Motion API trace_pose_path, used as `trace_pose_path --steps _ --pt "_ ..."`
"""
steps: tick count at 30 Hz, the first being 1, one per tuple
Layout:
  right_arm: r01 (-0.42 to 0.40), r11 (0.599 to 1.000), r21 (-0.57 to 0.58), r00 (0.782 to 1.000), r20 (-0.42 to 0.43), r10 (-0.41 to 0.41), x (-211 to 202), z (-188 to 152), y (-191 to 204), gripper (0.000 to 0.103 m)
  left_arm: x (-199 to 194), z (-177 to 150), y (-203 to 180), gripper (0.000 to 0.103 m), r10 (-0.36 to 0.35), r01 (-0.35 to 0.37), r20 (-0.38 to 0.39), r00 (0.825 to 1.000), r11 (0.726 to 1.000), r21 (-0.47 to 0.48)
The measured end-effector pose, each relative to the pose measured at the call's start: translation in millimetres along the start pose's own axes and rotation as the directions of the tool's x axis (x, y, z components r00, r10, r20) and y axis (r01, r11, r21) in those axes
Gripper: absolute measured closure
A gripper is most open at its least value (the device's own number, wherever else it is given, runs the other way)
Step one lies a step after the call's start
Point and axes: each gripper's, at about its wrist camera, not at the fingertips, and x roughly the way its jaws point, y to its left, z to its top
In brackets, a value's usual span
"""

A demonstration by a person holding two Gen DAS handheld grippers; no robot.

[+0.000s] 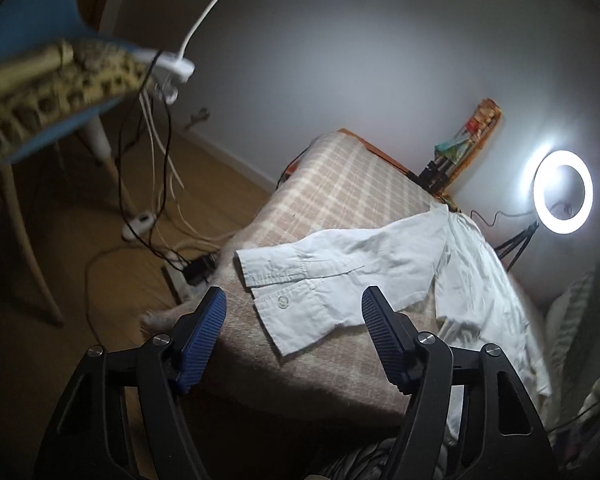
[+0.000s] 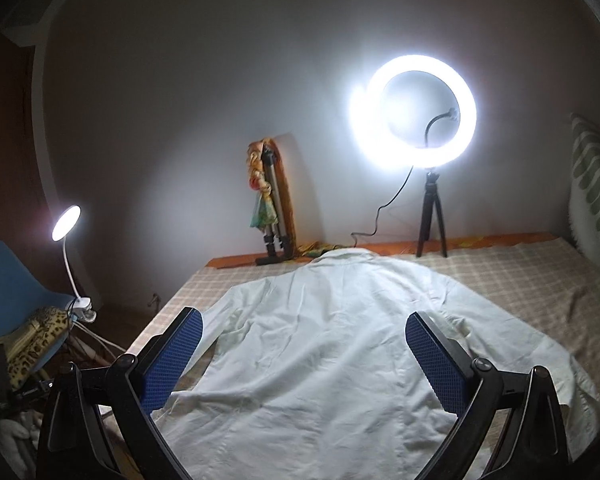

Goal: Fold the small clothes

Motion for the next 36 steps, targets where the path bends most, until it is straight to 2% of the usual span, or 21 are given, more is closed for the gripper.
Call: trace_pose_path --steps 2,3,4,10,14,22,26,27,28,29,33,36 --pt "-0.027 1.000 -0.007 0.999 -0.031 0.027 5.9 -1.1 5.6 0.000 16.6 1.1 12.4 0.040 -0.046 0.044 -0.031 0.998 0.997 -0.065" --pt "-0.040 0.999 -0.011 0.998 -0.044 0.039 8.8 -2.3 8.4 0.000 25.0 1.2 18.1 0.049 -0.066 0.061 -0.045 0.997 0.993 -0.099" --pt "-0.049 0.999 -0.017 0.997 -0.056 0.048 11.6 -3.7 10.2 0.000 31.9 1.0 22.8 0.053 -0.081 0.073 -0.055 0.995 0.989 -0.129" --pt "-0.041 0.996 -0.084 0.997 -0.073 0.035 19.4 -11.8 21.0 0.000 67.7 3.5 41.6 0.055 -0.128 0.103 -0.089 0.988 0.963 -0.248" --pt "-0.030 0.995 -0.099 0.997 -0.075 0.023 22.7 -10.9 20.3 0.000 79.9 7.0 40.8 0.055 -0.132 0.103 -0.106 0.986 0.965 -0.243" --pt "-0.053 0.994 -0.091 0.994 -0.103 0.043 35.0 -6.3 21.1 0.000 93.0 17.1 36.5 0.055 -0.076 0.051 -0.113 0.991 0.977 -0.207" --pt "-0.065 0.991 -0.121 0.992 -0.114 0.051 40.6 -5.4 27.7 0.000 101.4 21.9 23.9 0.055 -0.021 0.005 -0.113 0.993 0.991 -0.136" --pt "-0.066 0.989 -0.130 0.992 -0.120 0.050 42.5 -5.8 29.4 0.000 104.1 22.1 19.0 0.071 -0.007 -0.006 -0.116 0.993 0.994 -0.105" --pt "-0.066 0.988 -0.141 0.991 -0.123 0.048 44.4 -6.4 31.1 0.000 107.4 21.7 15.1 0.092 0.003 -0.013 -0.123 0.992 0.997 -0.080" --pt "-0.066 0.986 -0.151 0.991 -0.126 0.047 45.6 -6.8 32.7 0.000 109.1 21.0 13.2 0.097 0.002 -0.011 -0.124 0.992 0.997 -0.071" --pt "-0.095 0.978 -0.186 0.985 -0.157 0.065 54.1 -10.6 38.4 0.001 100.4 20.1 9.2 0.100 -0.067 0.061 -0.066 0.996 0.994 -0.093" --pt "-0.193 0.959 -0.208 0.960 -0.244 0.140 69.1 -21.8 53.4 0.016 86.1 22.9 3.3 0.100 -0.116 0.113 -0.032 0.993 0.988 -0.104"
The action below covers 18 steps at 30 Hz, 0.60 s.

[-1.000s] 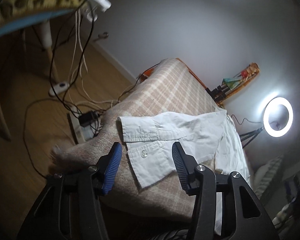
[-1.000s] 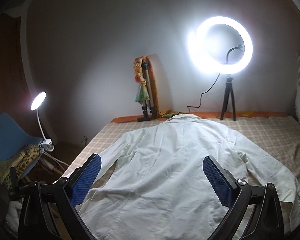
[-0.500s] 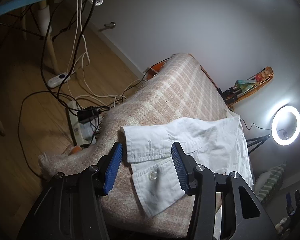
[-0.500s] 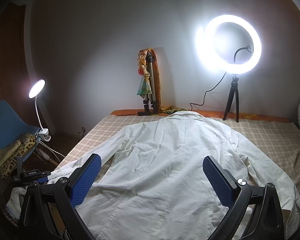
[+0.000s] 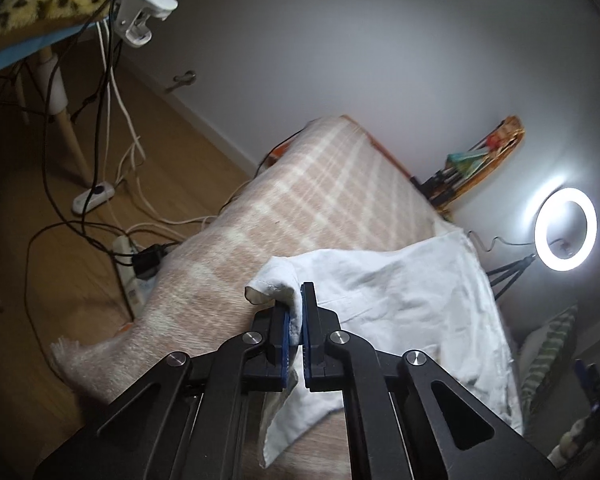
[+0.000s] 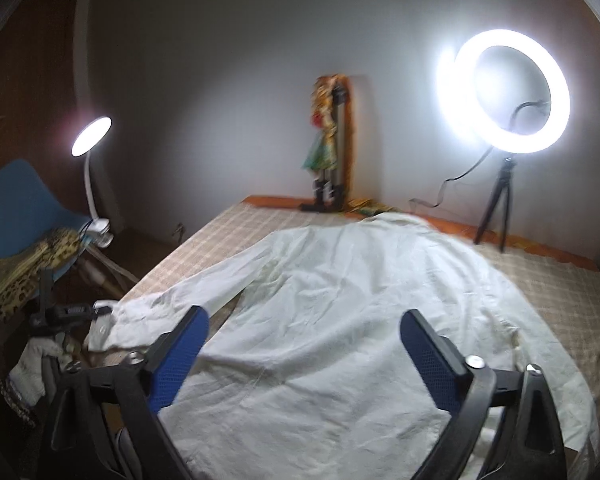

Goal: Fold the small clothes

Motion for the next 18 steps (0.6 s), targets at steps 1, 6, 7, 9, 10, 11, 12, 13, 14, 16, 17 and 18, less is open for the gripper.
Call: trace_pose_path --steps 1,6,7,9,10,11,12,13,14,16,17,18 --pt "-0.049 0.999 -0.020 0.998 -0.033 0.048 8.6 -3.9 9.1 0.024 -5.6 0.6 -3.5 0.100 -0.010 0.010 0.005 1.000 1.000 0.007" --pt "-0.253 0.957 -0.142 0.955 -0.197 0.223 49.7 -36.4 66.0 0.037 -35.9 -3.4 -28.8 0.100 -0.067 0.065 0.037 0.997 0.996 0.061" --pt "-0.263 0.953 -0.149 0.948 -0.224 0.227 56.6 -42.1 72.7 0.038 -41.5 -4.3 -35.5 0.100 -0.083 0.079 0.044 0.996 0.994 0.072" --pt "-0.287 0.948 -0.134 0.935 -0.255 0.247 65.6 -46.5 74.4 0.038 -55.9 -6.5 -50.4 0.100 -0.115 0.108 0.063 0.991 0.988 0.109" --pt "-0.287 0.950 -0.121 0.933 -0.260 0.249 68.3 -45.1 72.5 0.038 -62.8 -7.9 -59.0 0.100 -0.130 0.119 0.072 0.989 0.984 0.133" --pt "-0.281 0.954 -0.105 0.934 -0.258 0.247 69.7 -42.8 67.6 0.038 -67.9 -9.6 -67.2 0.100 -0.146 0.133 0.075 0.986 0.979 0.155" --pt "-0.275 0.958 -0.085 0.936 -0.252 0.247 70.3 -39.3 60.3 0.037 -73.4 -11.9 -77.6 0.100 -0.169 0.153 0.076 0.983 0.971 0.183" --pt "-0.269 0.961 -0.058 0.937 -0.246 0.247 70.7 -34.1 50.5 0.036 -76.1 -14.1 -87.5 0.100 -0.183 0.164 0.075 0.980 0.964 0.209" --pt "-0.261 0.965 -0.030 0.939 -0.241 0.246 71.5 -28.1 40.7 0.037 -79.6 -17.5 -98.2 0.100 -0.200 0.178 0.070 0.977 0.954 0.241" --pt "-0.245 0.969 0.030 0.940 -0.236 0.245 76.5 -11.4 21.6 0.037 -82.7 -27.1 -120.4 0.100 -0.236 0.211 0.046 0.971 0.928 0.308" --pt "-0.241 0.969 0.055 0.941 -0.230 0.247 77.9 -2.5 11.3 0.036 -83.3 -32.2 -131.5 0.100 -0.252 0.227 0.031 0.967 0.913 0.339" --pt "-0.236 0.969 0.068 0.943 -0.224 0.245 80.3 7.0 2.9 0.036 -82.7 -36.7 -140.8 0.100 -0.265 0.242 0.013 0.964 0.899 0.365"
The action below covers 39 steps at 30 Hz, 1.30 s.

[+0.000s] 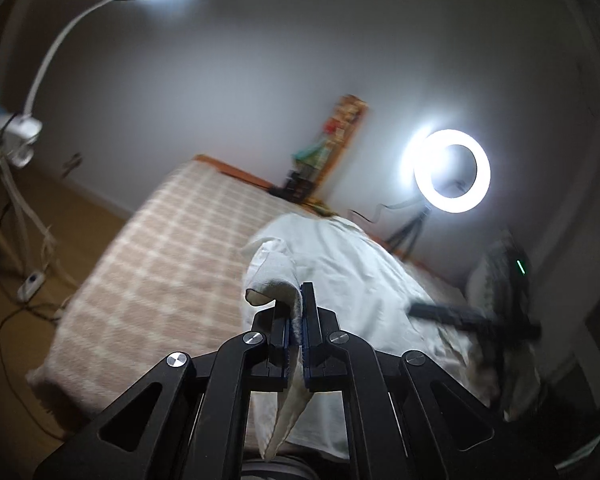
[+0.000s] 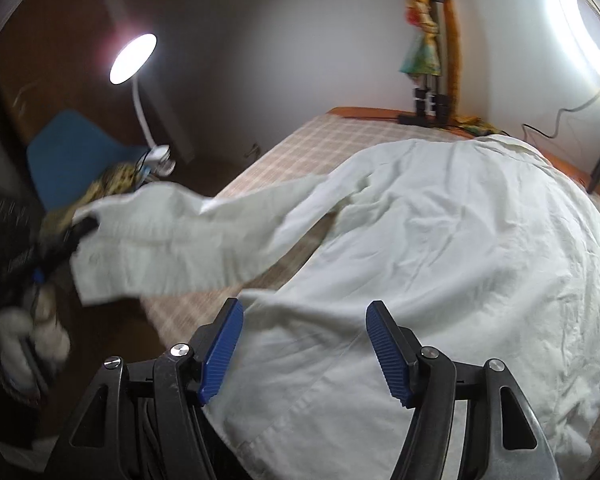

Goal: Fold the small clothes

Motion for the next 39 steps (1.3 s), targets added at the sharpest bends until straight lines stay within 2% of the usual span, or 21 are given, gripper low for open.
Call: trace_pose_path --steps 3,6,9,12,15,16,17,18,20,21,24,26,27,29,31,32,33,35,36,39 --pt "0.017 1.000 0.013 1.000 0.003 -0.017 2.8 32.9 -21.2 0.036 12.1 -9.8 -31.6 0.100 -0.064 0.069 -0.057 0.996 0.994 0.086" --pt "-0.018 0.998 0.056 0.999 -0.033 0.020 20.5 67.0 -42.6 0.035 27.0 -25.8 -58.7 0.100 -0.107 0.128 -0.135 0.985 0.978 0.162" --pt "-0.074 0.992 0.102 0.994 -0.071 0.082 53.7 94.0 -56.9 0.036 43.3 -48.3 -75.1 0.100 -0.121 0.168 -0.223 0.967 0.963 0.209" --pt "-0.097 0.984 0.147 0.987 -0.114 0.114 96.7 109.9 -66.1 0.037 54.1 -70.0 -86.3 0.100 -0.098 0.174 -0.287 0.953 0.952 0.253" --pt "-0.077 0.978 0.193 0.976 -0.184 0.113 142.8 112.3 -74.8 0.050 59.1 -85.6 -90.5 0.100 -0.071 0.168 -0.323 0.944 0.944 0.283" --pt "-0.050 0.978 0.201 0.973 -0.209 0.093 156.5 111.0 -77.2 0.064 60.4 -89.2 -90.2 0.100 -0.058 0.162 -0.332 0.942 0.942 0.294" --pt "-0.020 0.979 0.204 0.970 -0.234 0.068 165.9 107.6 -78.3 0.071 59.1 -91.4 -90.0 0.100 -0.048 0.156 -0.336 0.941 0.940 0.303" --pt "0.009 0.979 0.201 0.967 -0.252 0.043 174.6 105.5 -78.9 0.074 58.2 -93.2 -90.6 0.100 -0.041 0.152 -0.338 0.940 0.938 0.310" --pt "0.037 0.985 0.169 0.963 -0.270 0.010 184.8 100.9 -77.3 0.086 55.4 -97.1 -90.0 0.100 -0.034 0.151 -0.344 0.938 0.935 0.320" --pt "0.056 0.989 0.134 0.961 -0.275 -0.017 187.6 99.8 -75.4 0.087 56.9 -98.5 -91.0 0.100 -0.034 0.155 -0.351 0.936 0.934 0.322" --pt "0.132 0.991 0.032 0.946 -0.303 -0.116 193.4 94.7 -69.0 0.087 58.5 -104.5 -93.7 0.100 -0.020 0.157 -0.369 0.929 0.924 0.347" --pt "0.129 0.991 0.021 0.945 -0.306 -0.116 191.8 95.9 -72.3 0.087 59.9 -109.0 -95.4 0.097 -0.025 0.175 -0.390 0.921 0.919 0.353" --pt "0.133 0.991 0.011 0.945 -0.302 -0.123 188.4 95.5 -71.1 0.086 57.6 -111.4 -96.4 0.091 -0.024 0.178 -0.398 0.917 0.919 0.353" --pt "0.144 0.990 -0.012 0.948 -0.285 -0.141 178.0 95.8 -67.7 0.074 52.1 -113.0 -96.0 0.081 -0.017 0.171 -0.410 0.912 0.924 0.341" --pt "0.133 0.991 -0.015 0.955 -0.267 -0.132 165.5 98.1 -66.8 0.066 41.6 -111.8 -92.0 0.071 -0.035 0.173 -0.399 0.916 0.933 0.315" --pt "0.115 0.993 -0.014 0.959 -0.260 -0.114 160.3 99.0 -63.8 0.066 35.1 -109.8 -87.8 0.067 -0.037 0.161 -0.382 0.923 0.941 0.299" --pt "0.091 0.996 -0.016 0.964 -0.251 -0.092 153.6 98.8 -59.2 0.066 29.3 -106.9 -81.6 0.061 -0.033 0.140 -0.360 0.932 0.951 0.275" --pt "0.060 0.998 -0.033 0.969 -0.238 -0.066 145.6 99.3 -48.1 0.065 25.1 -98.8 -66.2 0.060 -0.015 0.091 -0.331 0.944 0.973 0.213" --pt "0.046 0.998 -0.044 0.971 -0.232 -0.055 141.9 99.2 -42.8 0.065 26.2 -95.2 -56.8 0.060 0.019 0.042 -0.321 0.947 0.982 0.182" --pt "0.008 0.999 -0.051 0.974 -0.225 -0.020 138.3 100.1 -26.8 0.060 39.0 -87.8 -29.8 0.060 0.116 -0.095 -0.324 0.939 0.992 0.078"
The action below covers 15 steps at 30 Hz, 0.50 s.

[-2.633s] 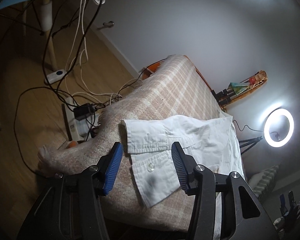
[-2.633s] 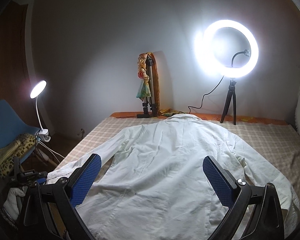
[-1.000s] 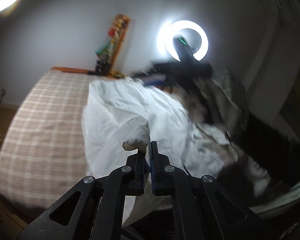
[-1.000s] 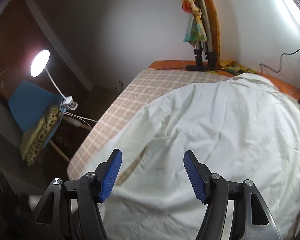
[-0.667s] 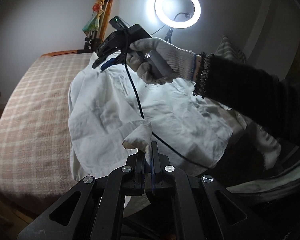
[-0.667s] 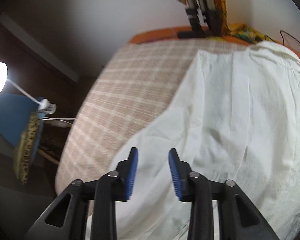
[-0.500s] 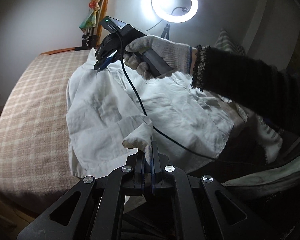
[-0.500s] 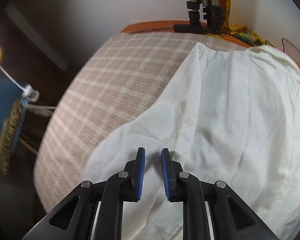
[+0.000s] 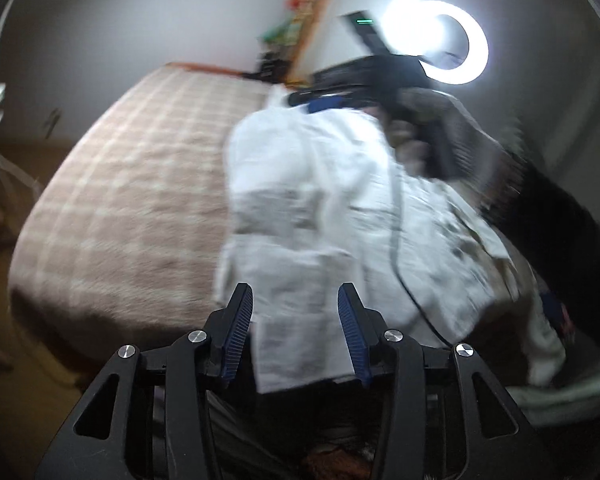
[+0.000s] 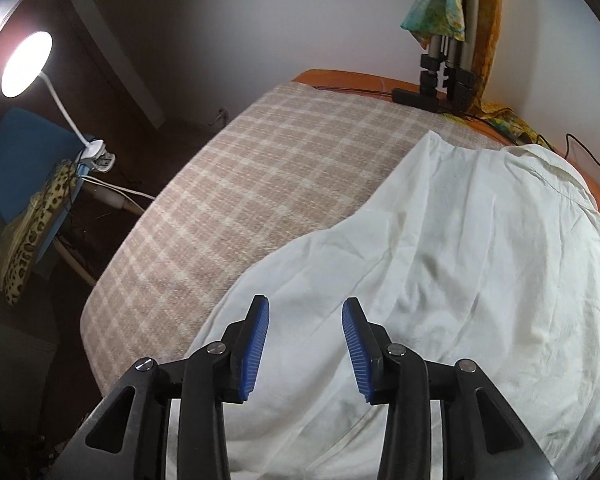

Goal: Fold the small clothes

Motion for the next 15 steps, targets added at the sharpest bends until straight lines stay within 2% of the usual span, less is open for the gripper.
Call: trace_pose_path --steps 2,3,8,10,12,15 --pt "-0.019 1.000 0.001 1.000 -0.001 0.019 4.1 2.9 7.7 0.050 12.8 4.5 11.2 0.060 0.034 -0.034 -0.013 0.999 0.998 -0.058" --pt "-0.019 1.000 -0.001 1.000 -0.007 0.019 8.2 5.0 12.2 0.049 19.2 5.6 15.9 0.060 0.050 -0.051 -0.020 0.999 0.996 -0.075" --pt "0.061 0.997 -0.039 0.997 -0.051 -0.062 38.6 18.8 27.6 0.048 43.3 9.9 36.8 0.060 0.033 -0.037 -0.037 0.999 0.992 -0.119" --pt "0.131 0.990 -0.058 0.990 -0.049 -0.134 46.4 23.7 26.6 0.048 47.3 11.0 47.3 0.068 0.029 -0.035 -0.046 0.999 0.989 -0.141" --pt "0.179 0.983 -0.038 0.982 -0.047 -0.181 50.6 28.0 18.0 0.048 50.9 11.4 52.2 0.074 -0.006 -0.004 -0.065 0.998 0.988 -0.151" --pt "0.171 0.985 0.020 0.984 -0.057 -0.170 53.4 29.8 -2.1 0.048 60.5 12.4 53.6 0.079 -0.001 -0.015 -0.124 0.992 0.991 -0.130"
